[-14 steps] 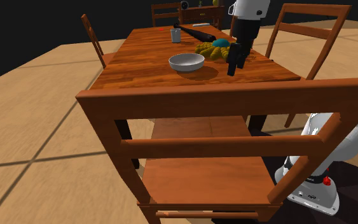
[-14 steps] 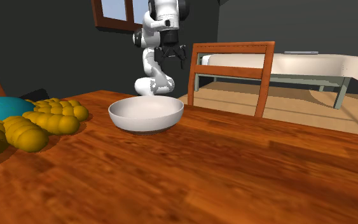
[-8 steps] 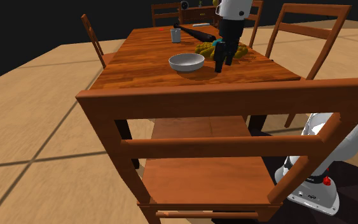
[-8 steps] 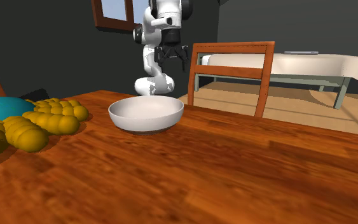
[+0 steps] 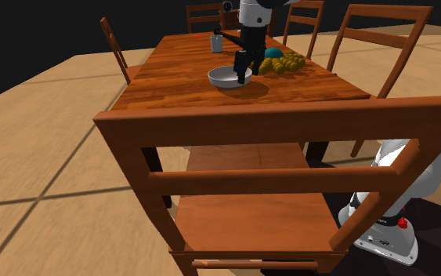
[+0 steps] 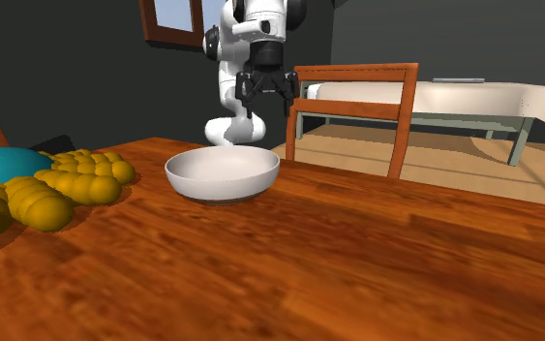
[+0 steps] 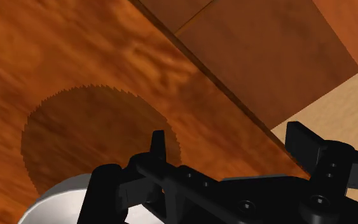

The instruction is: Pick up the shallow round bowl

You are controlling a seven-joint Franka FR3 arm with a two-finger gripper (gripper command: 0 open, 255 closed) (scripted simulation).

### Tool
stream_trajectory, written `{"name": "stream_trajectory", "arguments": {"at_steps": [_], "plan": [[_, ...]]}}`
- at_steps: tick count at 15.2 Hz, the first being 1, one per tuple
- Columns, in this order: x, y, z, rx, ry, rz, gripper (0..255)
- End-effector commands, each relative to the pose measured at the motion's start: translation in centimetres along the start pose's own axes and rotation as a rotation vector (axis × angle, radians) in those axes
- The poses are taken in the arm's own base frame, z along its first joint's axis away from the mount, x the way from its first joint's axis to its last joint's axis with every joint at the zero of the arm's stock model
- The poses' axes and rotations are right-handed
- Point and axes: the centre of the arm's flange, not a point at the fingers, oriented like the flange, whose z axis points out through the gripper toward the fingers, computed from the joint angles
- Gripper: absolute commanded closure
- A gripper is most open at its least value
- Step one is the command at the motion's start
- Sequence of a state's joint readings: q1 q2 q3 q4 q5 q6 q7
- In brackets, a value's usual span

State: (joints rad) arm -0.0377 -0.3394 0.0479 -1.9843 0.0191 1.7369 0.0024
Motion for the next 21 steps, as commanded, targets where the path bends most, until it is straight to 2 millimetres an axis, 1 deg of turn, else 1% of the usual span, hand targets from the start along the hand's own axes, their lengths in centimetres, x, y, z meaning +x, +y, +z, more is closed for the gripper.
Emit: {"name": "stream_trajectory", "arguments": {"at_steps": [1, 12, 13, 19, 20, 21], "plan": [[2.5, 0.5, 0.3, -0.014, 0.005, 0.001, 0], [16.2, 2.4, 1.7, -0.086, 0.034, 0.006, 0], [16.5, 2.4, 1.7, -0.088, 0.034, 0.006, 0], [16.2, 2.4, 4.8, -0.088, 0.034, 0.006, 0], [16.1, 2.4, 5.7, -0.088, 0.034, 0.006, 0], [16.1, 2.4, 5.7, -0.088, 0.034, 0.006, 0]]}}
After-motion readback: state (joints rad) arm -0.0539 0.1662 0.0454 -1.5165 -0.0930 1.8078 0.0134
